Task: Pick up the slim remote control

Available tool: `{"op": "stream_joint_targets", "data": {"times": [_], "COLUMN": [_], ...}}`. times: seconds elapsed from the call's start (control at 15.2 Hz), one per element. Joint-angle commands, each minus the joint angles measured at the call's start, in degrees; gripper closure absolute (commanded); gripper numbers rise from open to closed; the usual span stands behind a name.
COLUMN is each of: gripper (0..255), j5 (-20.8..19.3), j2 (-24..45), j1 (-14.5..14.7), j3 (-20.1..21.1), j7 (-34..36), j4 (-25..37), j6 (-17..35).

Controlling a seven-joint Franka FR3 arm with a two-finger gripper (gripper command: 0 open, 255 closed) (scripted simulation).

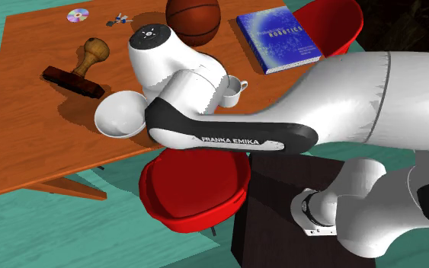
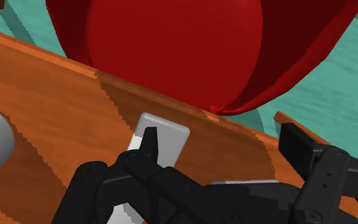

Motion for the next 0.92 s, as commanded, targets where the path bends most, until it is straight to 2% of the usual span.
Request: {"op": "stream_joint_targets", "data": {"times": [0.0,0.73,0.86], "gripper": [0,0,0], "j5": [-0.3,0.4,0.6], "j2": [3.5,22.0,23.0], "j1": [-0.7,-5.5,-5.7], "j3": [-0.7,-5.7,-5.9], "j7": [2.4,12.5,12.9], "j4": [3.0,18.9,19.1], "j6": [0.1,0.3,0.9]}}
